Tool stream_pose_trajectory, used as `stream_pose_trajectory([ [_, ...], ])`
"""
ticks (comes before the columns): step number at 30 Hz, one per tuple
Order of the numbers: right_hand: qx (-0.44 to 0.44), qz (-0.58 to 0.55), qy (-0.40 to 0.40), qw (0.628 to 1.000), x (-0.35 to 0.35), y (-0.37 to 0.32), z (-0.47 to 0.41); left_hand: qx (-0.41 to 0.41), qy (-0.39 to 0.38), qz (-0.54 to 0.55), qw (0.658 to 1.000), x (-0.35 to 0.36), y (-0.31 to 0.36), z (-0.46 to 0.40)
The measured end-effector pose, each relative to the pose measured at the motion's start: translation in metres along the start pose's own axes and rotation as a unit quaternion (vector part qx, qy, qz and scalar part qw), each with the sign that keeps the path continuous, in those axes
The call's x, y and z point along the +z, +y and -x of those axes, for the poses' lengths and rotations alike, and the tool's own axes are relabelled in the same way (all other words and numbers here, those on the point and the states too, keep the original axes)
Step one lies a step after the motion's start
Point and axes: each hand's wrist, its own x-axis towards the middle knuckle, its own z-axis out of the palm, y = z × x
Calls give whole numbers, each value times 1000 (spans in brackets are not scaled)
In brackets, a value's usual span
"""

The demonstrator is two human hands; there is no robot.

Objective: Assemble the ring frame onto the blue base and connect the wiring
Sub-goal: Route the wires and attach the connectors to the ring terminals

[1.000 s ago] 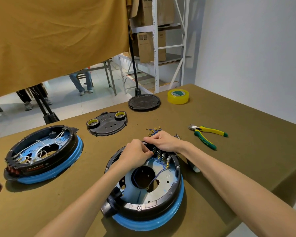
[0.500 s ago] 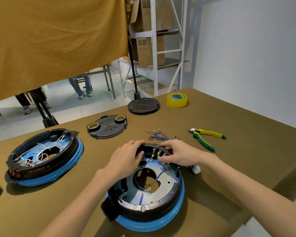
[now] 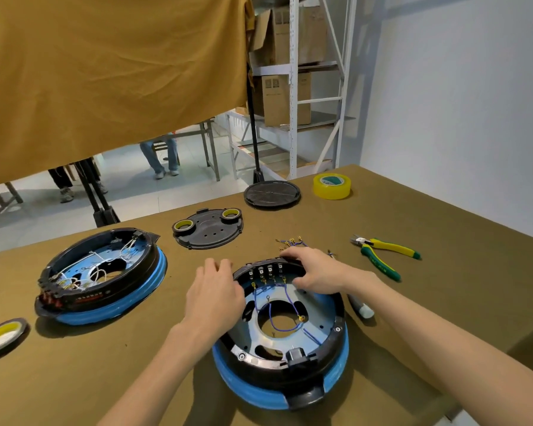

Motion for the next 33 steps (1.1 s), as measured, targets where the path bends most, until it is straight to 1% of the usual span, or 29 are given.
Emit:
stream_pose_trajectory([
  [3,16,-36,24,999,4,-1,0,59,-61,140,987,-1,4,-15],
  [5,21,-62,29,997,4,0,0,71,-92,185,976,0,5,-20],
  [8,17,-89,8,996,3,2,-1,55,-69,203,975,3,1,-21],
  [10,6,-86,-13,996,2,0,-6,44,-65,210,975,5,-2,-18],
  [15,-22,-83,-21,996,0,-7,-15,62,-30,172,983,13,-8,-18],
  [18,-25,-75,-14,997,-1,-13,-16,90,-58,188,976,9,-2,-25],
  [20,-22,-44,5,999,-1,-16,-15,100,-79,184,975,5,3,-32],
  [21,-20,-8,30,999,-1,-17,-12,99,-84,175,976,4,5,-34],
  [23,-23,73,124,989,3,-20,-1,90,-95,141,981,4,4,-36],
  [24,-32,91,178,979,7,-22,7,91,-101,121,983,5,3,-37],
  [25,-42,88,213,972,12,-24,16,91,-105,106,985,7,2,-36],
  [26,-45,82,222,970,17,-27,25,88,-107,98,986,8,2,-35],
  [28,-30,102,188,976,24,-36,35,80,-106,90,987,9,5,-35],
  [30,-7,160,168,973,32,-45,34,81,-106,72,988,7,8,-37],
  [33,6,242,179,954,41,-53,24,86,-115,75,987,7,5,-38],
])
